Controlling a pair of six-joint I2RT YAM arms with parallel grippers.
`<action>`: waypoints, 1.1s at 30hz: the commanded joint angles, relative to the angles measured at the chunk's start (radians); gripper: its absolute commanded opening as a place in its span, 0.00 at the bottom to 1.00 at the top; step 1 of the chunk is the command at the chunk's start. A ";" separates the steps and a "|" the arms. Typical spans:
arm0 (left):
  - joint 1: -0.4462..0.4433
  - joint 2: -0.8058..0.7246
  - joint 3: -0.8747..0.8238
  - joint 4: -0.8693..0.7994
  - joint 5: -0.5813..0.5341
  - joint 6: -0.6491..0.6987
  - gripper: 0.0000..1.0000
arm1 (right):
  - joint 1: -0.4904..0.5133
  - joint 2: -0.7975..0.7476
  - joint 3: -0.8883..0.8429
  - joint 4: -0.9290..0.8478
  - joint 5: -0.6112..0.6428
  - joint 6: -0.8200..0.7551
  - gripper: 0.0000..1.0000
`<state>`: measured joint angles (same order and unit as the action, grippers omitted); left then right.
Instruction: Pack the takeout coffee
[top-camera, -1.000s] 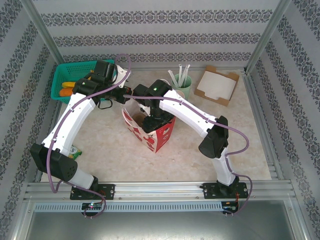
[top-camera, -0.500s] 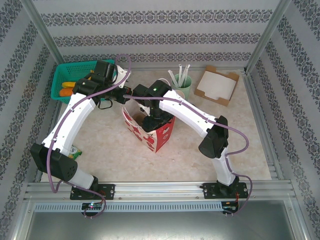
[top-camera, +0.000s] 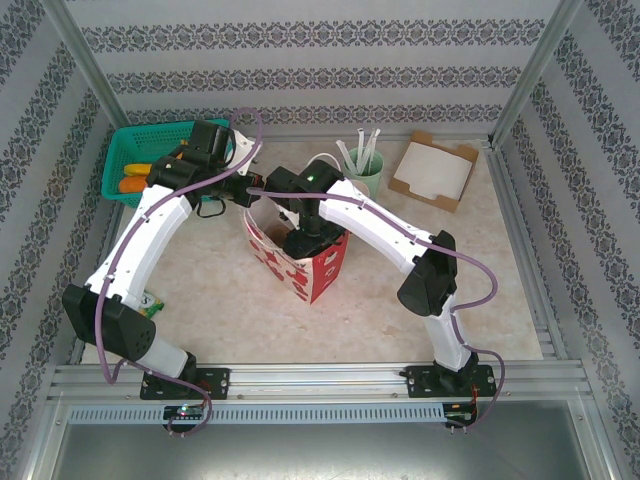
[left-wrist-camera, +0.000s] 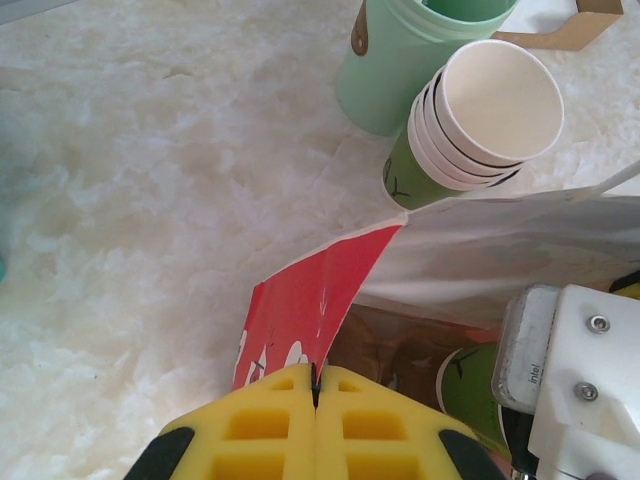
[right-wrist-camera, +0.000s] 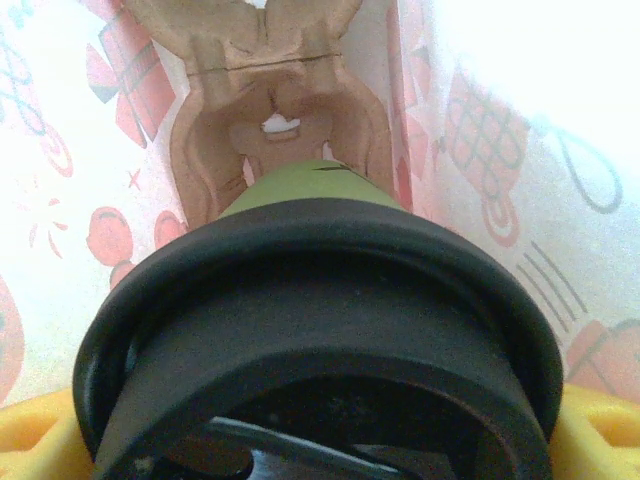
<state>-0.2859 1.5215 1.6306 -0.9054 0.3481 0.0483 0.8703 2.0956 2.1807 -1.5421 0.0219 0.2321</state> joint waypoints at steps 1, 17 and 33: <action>0.008 0.010 0.003 0.016 0.022 0.013 0.00 | -0.008 -0.021 -0.022 0.020 0.031 0.009 0.44; 0.007 0.002 0.004 0.022 0.026 0.008 0.00 | -0.011 -0.025 -0.032 0.039 0.032 0.021 0.44; 0.007 -0.003 0.003 0.025 0.028 0.005 0.00 | -0.019 -0.055 -0.059 0.084 0.042 0.032 0.43</action>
<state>-0.2859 1.5280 1.6306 -0.9051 0.3588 0.0479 0.8654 2.0754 2.1422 -1.4799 0.0376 0.2398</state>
